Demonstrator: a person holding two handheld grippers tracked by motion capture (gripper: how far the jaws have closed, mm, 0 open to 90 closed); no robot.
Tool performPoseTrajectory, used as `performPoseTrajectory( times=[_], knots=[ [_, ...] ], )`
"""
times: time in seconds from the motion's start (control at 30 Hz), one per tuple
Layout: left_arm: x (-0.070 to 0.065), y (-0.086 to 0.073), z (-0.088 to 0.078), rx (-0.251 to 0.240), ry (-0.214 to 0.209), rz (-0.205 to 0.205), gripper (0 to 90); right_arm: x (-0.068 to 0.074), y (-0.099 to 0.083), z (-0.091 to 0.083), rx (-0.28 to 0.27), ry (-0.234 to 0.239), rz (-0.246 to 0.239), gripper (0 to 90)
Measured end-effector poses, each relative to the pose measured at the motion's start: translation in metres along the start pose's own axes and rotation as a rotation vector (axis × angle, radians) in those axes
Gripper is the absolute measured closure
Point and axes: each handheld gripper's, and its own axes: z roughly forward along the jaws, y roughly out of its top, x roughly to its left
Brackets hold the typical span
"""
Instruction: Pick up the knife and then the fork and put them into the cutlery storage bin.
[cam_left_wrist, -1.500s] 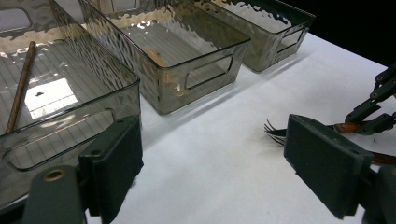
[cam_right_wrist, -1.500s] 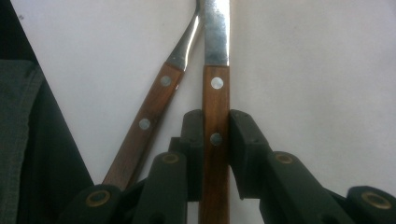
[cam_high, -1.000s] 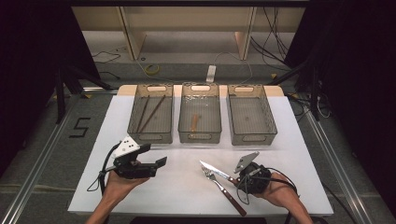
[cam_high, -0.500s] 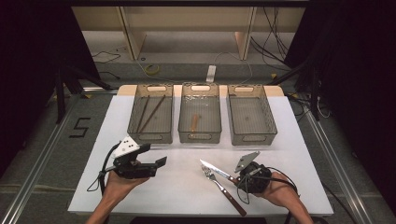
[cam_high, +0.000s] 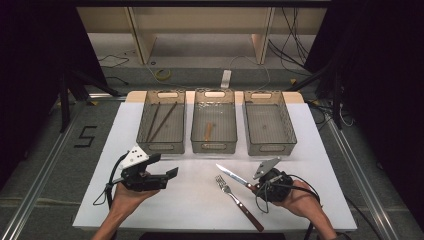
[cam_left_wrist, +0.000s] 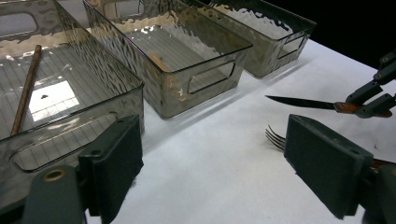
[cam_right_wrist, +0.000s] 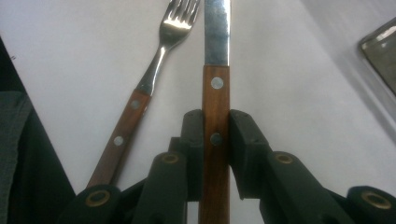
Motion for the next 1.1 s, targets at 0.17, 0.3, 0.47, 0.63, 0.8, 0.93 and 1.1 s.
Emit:
performPoseTrajectory(
  times=[0.17, 0.3, 0.47, 0.63, 0.8, 0.93, 1.1],
  knots=[
    [0.0, 0.0, 0.0, -0.003, 0.0, -0.003, 18.8, -0.004, 0.004, 0.0, -0.012, -0.006, -0.003, 77.0],
    [0.0, 0.0, -0.001, -0.005, 0.001, -0.004, 18.7, -0.007, 0.006, 0.0, -0.015, -0.008, -0.002, 77.0],
    [0.0, 0.0, -0.001, -0.006, 0.002, -0.005, 18.8, -0.01, 0.008, -0.001, -0.017, -0.015, 0.003, 77.0],
    [0.0, 0.0, -0.001, -0.006, 0.002, -0.004, 18.7, -0.013, 0.01, -0.001, -0.022, -0.023, 0.014, 77.0],
    [0.0, 0.0, -0.001, -0.008, 0.004, -0.007, 18.7, -0.017, 0.011, -0.002, -0.026, -0.024, 0.017, 77.0],
    [0.0, 0.0, -0.001, -0.011, 0.004, -0.007, 18.7, -0.02, 0.013, -0.004, -0.032, -0.032, 0.022, 77.0],
    [0.0, 0.0, -0.001, -0.011, 0.005, -0.007, 18.7, -0.027, 0.015, -0.009, -0.047, -0.046, 0.036, 77.0]
  ],
)
